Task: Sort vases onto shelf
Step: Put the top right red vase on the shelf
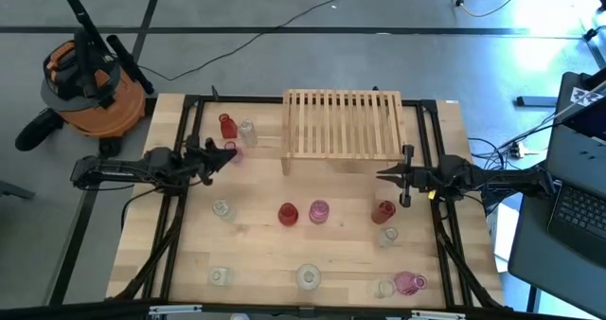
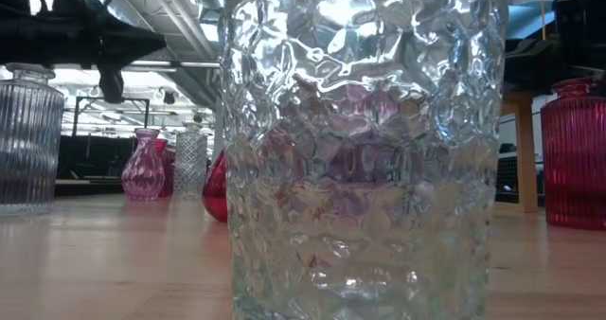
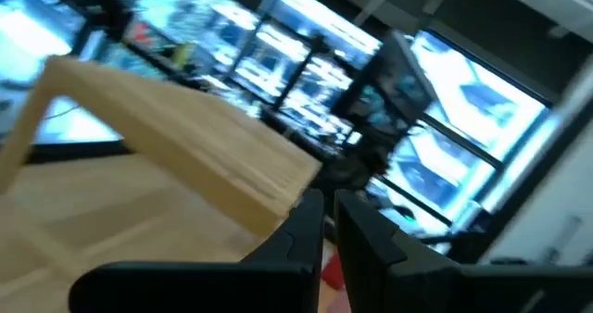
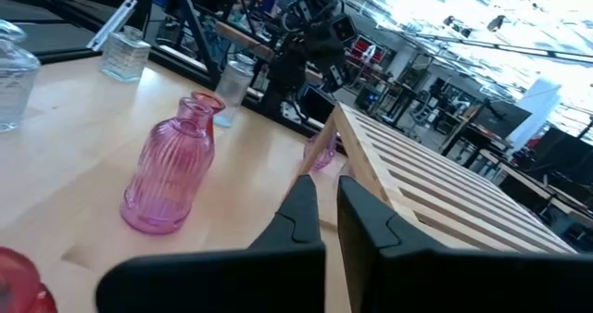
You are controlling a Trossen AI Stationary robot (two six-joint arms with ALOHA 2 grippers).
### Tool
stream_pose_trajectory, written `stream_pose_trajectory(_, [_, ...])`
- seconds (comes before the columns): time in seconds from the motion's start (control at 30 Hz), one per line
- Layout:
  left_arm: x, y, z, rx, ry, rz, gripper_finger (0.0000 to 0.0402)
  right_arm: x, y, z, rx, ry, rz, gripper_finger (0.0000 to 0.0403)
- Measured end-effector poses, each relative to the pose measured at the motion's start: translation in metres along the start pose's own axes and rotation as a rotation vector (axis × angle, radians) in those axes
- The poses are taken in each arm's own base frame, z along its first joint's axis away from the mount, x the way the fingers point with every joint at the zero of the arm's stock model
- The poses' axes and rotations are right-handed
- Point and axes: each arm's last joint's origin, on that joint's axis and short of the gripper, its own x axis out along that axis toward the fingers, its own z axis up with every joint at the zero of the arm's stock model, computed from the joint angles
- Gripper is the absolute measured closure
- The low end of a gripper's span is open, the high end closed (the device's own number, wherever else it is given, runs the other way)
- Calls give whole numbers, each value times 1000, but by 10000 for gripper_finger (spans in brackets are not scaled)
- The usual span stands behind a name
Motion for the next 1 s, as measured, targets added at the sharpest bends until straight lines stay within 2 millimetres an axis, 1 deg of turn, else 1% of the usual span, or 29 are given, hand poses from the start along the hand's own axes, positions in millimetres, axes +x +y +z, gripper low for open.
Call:
stream_pose_trajectory(0.33, [0, -4, 6, -16, -56, -41, 377, 0, 1, -2, 1, 22, 15, 402])
stream_pose_trajectory(0.47, [-1, -5, 10, -15, -105, -44, 377, 0, -1, -1, 2, 20, -38, 402])
stream_pose_trajectory(0.53, [-1, -5, 11, -20, -129, -23, 377, 0, -1, -1, 10, 20, -35, 402])
stream_pose_trajectory(0.63, [-1, -3, 12, -23, -156, 32, 377, 0, 0, 0, 85, -7, 15, 402])
stream_pose_trajectory(0.73, [-1, -3, 12, -18, -157, 46, 377, 0, 1, 2, 191, -40, 61, 402])
stream_pose_trajectory(0.83, [-1, -4, 11, 12, -133, 4, 377, 0, 1, 5, 244, -80, 84, 402])
stream_pose_trajectory(1.0, [-1, -7, 11, 31, -117, -66, 377, 0, 0, 7, 345, -93, 96, 402])
